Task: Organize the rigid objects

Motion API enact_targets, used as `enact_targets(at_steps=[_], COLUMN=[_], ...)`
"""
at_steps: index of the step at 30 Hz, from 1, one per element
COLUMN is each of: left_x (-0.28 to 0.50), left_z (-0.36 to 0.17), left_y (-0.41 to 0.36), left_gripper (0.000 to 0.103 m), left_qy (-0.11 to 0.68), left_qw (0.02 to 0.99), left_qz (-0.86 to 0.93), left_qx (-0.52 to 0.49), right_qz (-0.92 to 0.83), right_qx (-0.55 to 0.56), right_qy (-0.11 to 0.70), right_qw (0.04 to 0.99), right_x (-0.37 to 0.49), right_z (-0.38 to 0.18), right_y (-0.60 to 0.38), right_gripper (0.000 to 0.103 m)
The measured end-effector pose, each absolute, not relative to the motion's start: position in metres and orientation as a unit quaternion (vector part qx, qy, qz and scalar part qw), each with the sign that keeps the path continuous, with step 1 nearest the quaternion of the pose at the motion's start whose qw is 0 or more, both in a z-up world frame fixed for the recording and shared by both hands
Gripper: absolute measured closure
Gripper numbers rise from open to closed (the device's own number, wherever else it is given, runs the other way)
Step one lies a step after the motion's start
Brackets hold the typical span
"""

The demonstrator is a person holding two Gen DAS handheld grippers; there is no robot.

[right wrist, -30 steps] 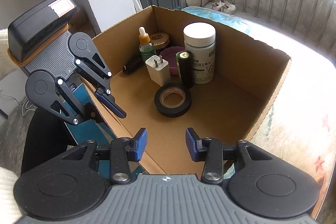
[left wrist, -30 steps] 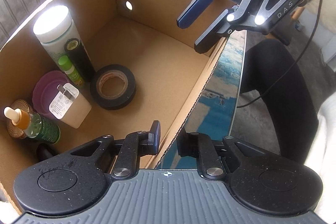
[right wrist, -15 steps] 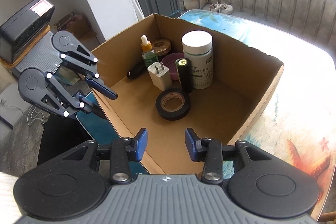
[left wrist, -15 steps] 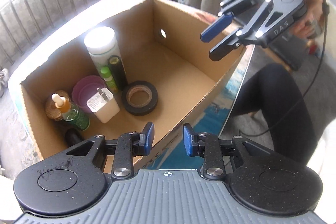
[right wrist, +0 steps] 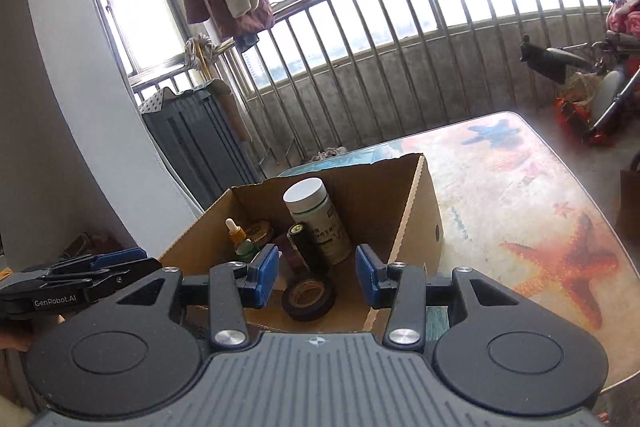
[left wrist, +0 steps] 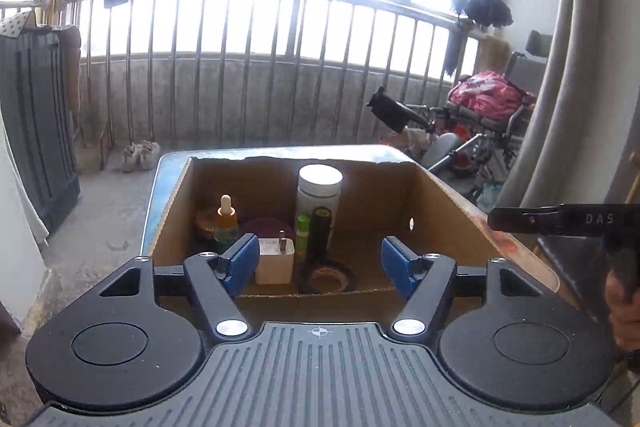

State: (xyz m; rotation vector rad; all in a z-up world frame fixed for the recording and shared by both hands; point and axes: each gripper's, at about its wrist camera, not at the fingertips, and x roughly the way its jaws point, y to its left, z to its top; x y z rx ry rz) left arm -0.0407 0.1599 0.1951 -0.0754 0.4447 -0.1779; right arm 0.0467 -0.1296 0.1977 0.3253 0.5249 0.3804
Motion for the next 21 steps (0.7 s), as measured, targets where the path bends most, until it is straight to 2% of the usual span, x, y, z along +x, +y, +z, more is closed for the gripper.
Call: enact_targets(at_steps=[4,6,8,11,14,21], left_x=[-0.052,-0.056,-0.057,-0.058,-0.060,-0.061], left_z=[0.202,0.208,0.213,0.217,0.217,0.208], left_y=[0.154,0.151,0.148,0.144,0.135,0.122], left_gripper=[0.024,0.011,0.003,0.002,0.000,0.000], left_qy=[0.206,0.194,0.181,0.174,0.171,0.192], left_qw=[0.977,0.980,0.983,0.984,0.985,0.980], left_qz=[-0.057,-0.049,-0.041,-0.036,-0.024,-0.021], left_qx=[-0.010,0.000,-0.001,-0.009,0.008,0.043], right_qz=[0.153,0.145,0.148,0.145,0.154,0.160], right_qx=[0.160,0.168,0.171,0.160,0.160,0.140], right_qy=[0.240,0.226,0.221,0.211,0.201,0.196], right_qw=[0.945,0.948,0.949,0.953,0.954,0.957], right_x=[0.025,0.013,0.007,0.003,-0.002,-0.007], right_z=[0.202,0.204,0.208,0.217,0.224,0.229], right_y=[-0.123,-0.122,-0.121,-0.118,-0.116,-0.106], right_gripper=[0.058,0.058,0.057,0.056,0.050,0.048])
